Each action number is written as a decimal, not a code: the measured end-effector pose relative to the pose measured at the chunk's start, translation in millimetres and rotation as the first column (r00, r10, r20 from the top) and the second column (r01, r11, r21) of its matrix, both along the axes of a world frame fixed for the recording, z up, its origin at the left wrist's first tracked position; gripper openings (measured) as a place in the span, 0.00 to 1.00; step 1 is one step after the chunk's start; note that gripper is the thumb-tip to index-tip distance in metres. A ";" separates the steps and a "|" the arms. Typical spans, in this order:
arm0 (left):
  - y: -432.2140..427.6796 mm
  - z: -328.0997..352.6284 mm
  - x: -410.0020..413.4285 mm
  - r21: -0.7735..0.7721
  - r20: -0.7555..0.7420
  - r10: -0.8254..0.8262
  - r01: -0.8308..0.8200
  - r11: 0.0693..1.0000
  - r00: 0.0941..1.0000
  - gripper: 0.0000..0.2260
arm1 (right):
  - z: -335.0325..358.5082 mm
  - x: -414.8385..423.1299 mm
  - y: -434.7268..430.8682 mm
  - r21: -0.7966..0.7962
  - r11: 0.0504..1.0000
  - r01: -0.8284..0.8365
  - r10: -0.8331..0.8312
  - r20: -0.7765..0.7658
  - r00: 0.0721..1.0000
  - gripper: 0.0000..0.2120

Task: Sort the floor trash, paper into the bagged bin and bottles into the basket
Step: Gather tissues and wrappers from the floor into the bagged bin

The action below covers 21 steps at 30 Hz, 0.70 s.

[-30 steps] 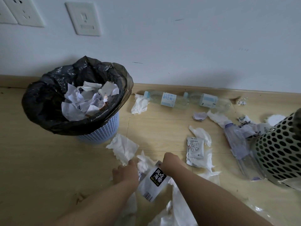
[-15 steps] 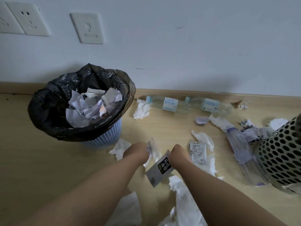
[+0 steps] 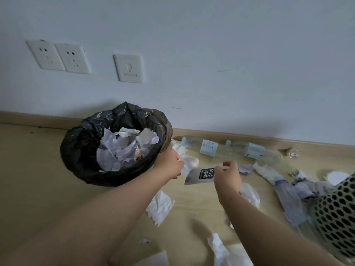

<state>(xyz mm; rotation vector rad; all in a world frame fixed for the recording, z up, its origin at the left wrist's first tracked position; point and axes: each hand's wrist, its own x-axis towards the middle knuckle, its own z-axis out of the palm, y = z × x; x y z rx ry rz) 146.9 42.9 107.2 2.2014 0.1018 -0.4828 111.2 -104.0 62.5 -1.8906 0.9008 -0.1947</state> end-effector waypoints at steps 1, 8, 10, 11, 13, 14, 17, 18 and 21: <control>2.1 5.6 2.4 -0.058 -0.068 0.026 -0.030 0.998 0.997 0.04 | 4.5 2.0 1.9 0.005 1.000 0.006 -0.007 0.008 1.000 0.06; 7.0 30.8 14.2 -0.158 -0.109 0.026 -0.043 0.986 0.994 0.09 | 20.1 7.9 17.6 0.157 0.985 0.076 -0.094 0.111 0.989 0.10; 8.2 34.1 18.1 -0.191 -0.031 0.057 -0.062 0.980 0.998 0.10 | 26.4 10.7 21.5 0.239 0.963 0.123 -0.159 0.138 0.978 0.09; 9.0 35.9 20.0 -0.213 0.012 0.082 -0.077 0.974 0.997 0.11 | 29.8 12.4 23.0 0.273 0.951 0.143 -0.190 0.153 0.970 0.09; 11.3 41.2 23.4 -0.267 0.077 0.142 -0.117 0.957 0.987 0.10 | 36.1 17.1 25.8 0.324 0.932 0.161 -0.232 0.192 0.954 0.08; 12.7 43.7 24.9 -0.297 0.078 0.167 -0.137 0.945 0.983 0.10 | 39.6 19.0 27.5 0.333 0.928 0.165 -0.244 0.212 0.946 0.08; 19.5 48.8 25.6 -0.371 -0.057 0.143 -0.154 0.916 0.988 0.07 | 48.1 23.1 34.9 0.335 0.928 0.163 -0.260 0.270 0.927 0.08; 21.6 48.5 25.5 -0.364 -0.105 0.116 -0.147 0.920 0.988 0.07 | 49.9 23.8 37.6 0.332 0.929 0.161 -0.262 0.286 0.922 0.08; 25.4 46.2 26.8 -0.360 -0.154 0.140 -0.187 0.914 0.978 0.08 | 51.5 24.4 42.5 0.313 0.934 0.171 -0.270 0.306 0.913 0.08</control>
